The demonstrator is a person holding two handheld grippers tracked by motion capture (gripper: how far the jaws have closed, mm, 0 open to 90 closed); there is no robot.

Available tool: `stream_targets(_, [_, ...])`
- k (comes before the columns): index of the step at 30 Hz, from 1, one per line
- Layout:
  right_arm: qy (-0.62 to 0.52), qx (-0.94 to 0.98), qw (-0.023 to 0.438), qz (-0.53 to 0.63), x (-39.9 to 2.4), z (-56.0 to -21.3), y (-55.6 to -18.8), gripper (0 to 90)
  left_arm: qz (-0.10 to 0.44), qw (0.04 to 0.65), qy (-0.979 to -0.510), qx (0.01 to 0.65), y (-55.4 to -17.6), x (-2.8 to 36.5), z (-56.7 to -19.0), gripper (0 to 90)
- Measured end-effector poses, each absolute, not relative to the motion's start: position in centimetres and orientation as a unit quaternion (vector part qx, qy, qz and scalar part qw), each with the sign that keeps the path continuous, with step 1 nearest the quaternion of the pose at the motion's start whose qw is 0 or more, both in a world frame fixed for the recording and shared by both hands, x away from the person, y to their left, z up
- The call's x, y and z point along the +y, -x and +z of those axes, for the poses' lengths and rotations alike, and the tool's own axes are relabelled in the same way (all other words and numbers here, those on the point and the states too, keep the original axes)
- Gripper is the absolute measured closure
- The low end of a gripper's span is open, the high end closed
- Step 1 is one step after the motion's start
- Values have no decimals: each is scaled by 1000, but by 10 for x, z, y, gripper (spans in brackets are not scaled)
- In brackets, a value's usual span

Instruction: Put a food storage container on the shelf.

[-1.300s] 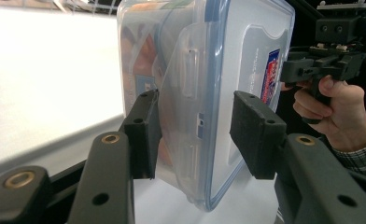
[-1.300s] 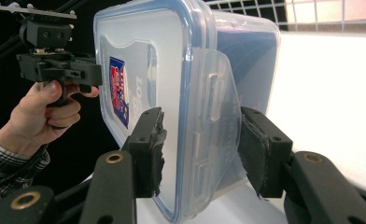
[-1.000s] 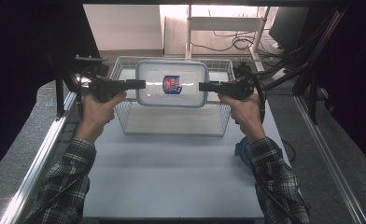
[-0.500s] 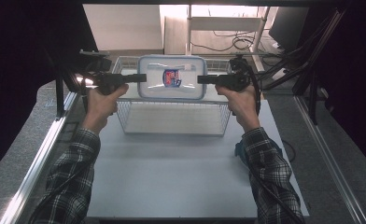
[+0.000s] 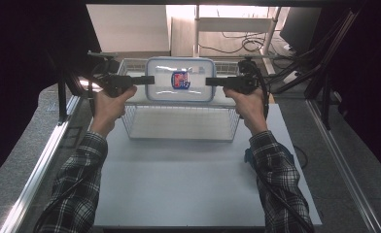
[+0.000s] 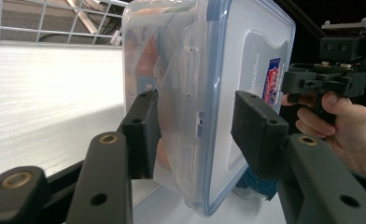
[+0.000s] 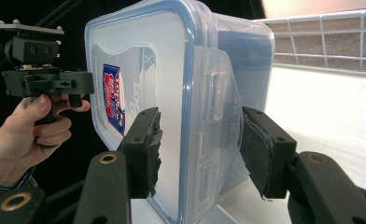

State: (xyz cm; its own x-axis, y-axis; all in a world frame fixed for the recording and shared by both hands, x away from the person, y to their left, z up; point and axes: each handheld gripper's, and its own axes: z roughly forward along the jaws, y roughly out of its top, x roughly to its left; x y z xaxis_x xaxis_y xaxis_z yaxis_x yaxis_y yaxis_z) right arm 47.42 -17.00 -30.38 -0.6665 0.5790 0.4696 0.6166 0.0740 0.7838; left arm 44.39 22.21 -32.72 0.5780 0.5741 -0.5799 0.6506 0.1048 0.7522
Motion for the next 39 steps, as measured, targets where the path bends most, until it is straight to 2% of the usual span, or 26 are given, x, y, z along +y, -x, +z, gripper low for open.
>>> stream_targets(12, [417,-729,11,-543,-167,-304,-476,467,-24,593,-658,464,-447,221,-331,494])
stream_targets(17, [421,-728,11,-541,-167,-306,-478,451,-17,579,-669,466,-449,213,-334,432])
stream_targets(26, [428,-726,4,-538,-168,-305,-480,444,-34,587,-663,464,-450,217,-337,461])
stream_targets(29, [432,-730,-9,-529,-167,-306,-480,416,-32,586,-660,469,-451,215,-339,436])
stream_targets(33, [432,-744,-16,-510,-162,-309,-480,443,-48,587,-653,476,-456,216,-345,375])
stream_targets(36, [439,-738,-17,-512,-161,-309,-481,445,-50,591,-650,475,-457,217,-346,381])
stream_targets(39, [439,-738,-17,-512,-162,-308,-480,452,-31,587,-649,483,-456,214,-343,358])
